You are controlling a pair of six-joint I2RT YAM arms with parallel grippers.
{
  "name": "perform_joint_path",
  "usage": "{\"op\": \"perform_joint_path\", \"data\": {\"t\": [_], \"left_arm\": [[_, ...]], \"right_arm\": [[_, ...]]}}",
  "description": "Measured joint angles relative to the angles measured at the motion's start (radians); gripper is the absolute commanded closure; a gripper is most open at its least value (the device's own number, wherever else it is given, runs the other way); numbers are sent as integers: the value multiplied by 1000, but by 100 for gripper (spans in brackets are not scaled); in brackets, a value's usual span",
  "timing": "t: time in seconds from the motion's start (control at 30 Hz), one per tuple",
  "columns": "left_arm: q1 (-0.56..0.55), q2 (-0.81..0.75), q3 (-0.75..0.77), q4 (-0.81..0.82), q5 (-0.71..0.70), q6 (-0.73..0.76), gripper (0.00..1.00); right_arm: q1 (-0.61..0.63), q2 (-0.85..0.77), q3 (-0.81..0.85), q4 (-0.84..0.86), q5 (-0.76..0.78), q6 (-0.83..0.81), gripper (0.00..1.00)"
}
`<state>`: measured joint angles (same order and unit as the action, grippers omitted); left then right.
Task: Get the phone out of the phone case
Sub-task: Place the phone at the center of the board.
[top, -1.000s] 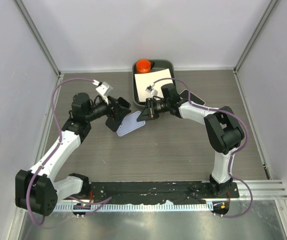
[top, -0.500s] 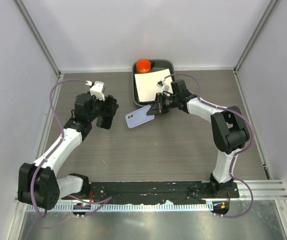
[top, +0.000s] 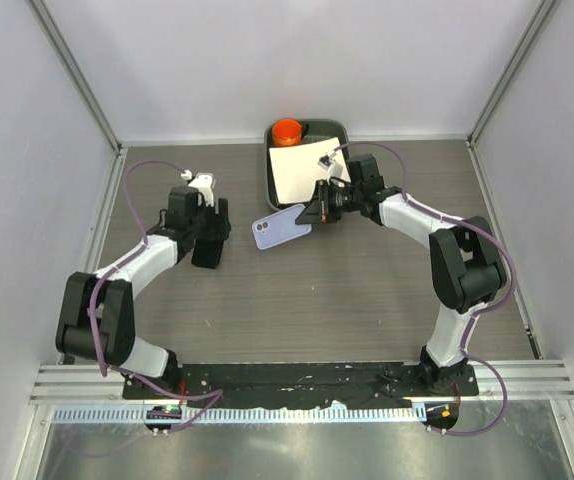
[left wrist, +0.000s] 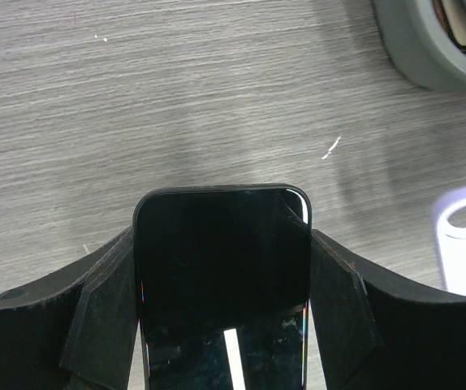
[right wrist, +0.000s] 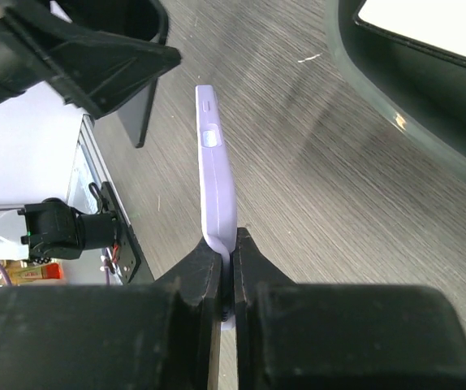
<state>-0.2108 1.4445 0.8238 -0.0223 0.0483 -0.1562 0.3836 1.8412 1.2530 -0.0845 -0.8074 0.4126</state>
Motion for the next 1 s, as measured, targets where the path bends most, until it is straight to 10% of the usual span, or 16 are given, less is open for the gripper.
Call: {"op": "perform_joint_path", "data": {"t": [1.0], "left_arm": [[61,575,560,-245,74,-60,90]], "right_arm": [[-57,-113,-18,70,-38,36,99]]}}
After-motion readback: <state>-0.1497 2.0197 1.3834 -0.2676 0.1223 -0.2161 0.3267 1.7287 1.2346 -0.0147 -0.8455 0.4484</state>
